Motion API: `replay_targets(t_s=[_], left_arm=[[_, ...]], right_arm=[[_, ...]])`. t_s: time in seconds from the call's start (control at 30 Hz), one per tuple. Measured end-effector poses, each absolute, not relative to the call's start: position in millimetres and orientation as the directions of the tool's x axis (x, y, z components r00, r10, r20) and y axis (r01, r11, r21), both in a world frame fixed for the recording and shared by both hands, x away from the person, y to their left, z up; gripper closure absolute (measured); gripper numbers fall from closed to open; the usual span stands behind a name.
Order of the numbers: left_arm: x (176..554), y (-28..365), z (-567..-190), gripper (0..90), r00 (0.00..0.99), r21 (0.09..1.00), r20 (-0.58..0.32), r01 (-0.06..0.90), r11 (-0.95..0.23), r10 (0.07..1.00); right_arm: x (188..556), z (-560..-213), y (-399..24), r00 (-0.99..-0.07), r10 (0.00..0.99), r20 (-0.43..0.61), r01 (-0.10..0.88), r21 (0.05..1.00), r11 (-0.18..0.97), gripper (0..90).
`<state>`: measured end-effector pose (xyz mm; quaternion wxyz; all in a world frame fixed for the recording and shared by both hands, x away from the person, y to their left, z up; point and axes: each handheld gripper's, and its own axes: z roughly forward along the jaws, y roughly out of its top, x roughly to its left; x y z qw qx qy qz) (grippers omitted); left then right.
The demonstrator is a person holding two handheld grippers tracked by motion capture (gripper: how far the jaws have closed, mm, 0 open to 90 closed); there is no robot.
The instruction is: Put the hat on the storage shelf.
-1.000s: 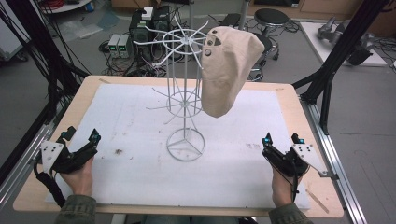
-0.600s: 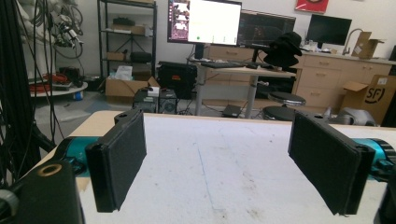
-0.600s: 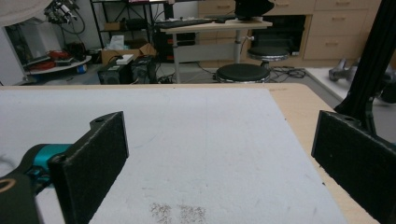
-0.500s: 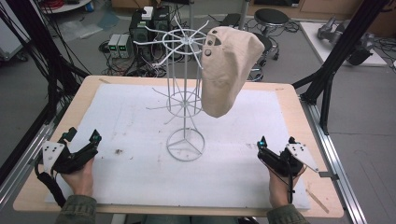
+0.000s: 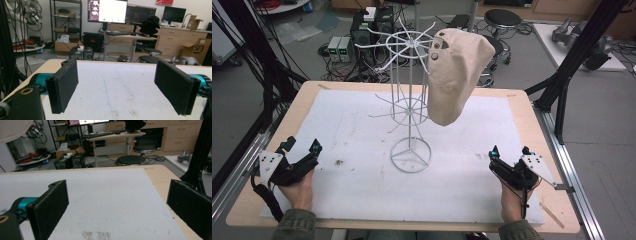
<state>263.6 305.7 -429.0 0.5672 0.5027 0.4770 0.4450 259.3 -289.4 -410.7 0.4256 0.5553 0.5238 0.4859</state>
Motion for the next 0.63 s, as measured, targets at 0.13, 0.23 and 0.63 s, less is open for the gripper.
replay_targets(t_s=[0.13,0.23,0.63], left_arm=[[263.6,305.5,-429.0,19.4,0.152,0.995,-0.092,-0.023,0.097,0.984],[263.6,305.5,-429.1,19.4,0.152,0.995,-0.093,-0.023,0.098,0.984],[264.2,307.6,-429.0,18.7,0.152,0.994,-0.099,-0.019,0.103,0.983]], right_arm=[[259.2,-410.7,-289.3,-0.027,0.995,0.092,0.165,0.982,-0.086,3.0],[258.9,-410.7,-289.1,-0.03,0.995,0.092,0.167,0.982,-0.086,3.0],[256.8,-410.2,-287.9,-0.047,0.995,0.089,0.173,0.982,-0.08,2.9]])
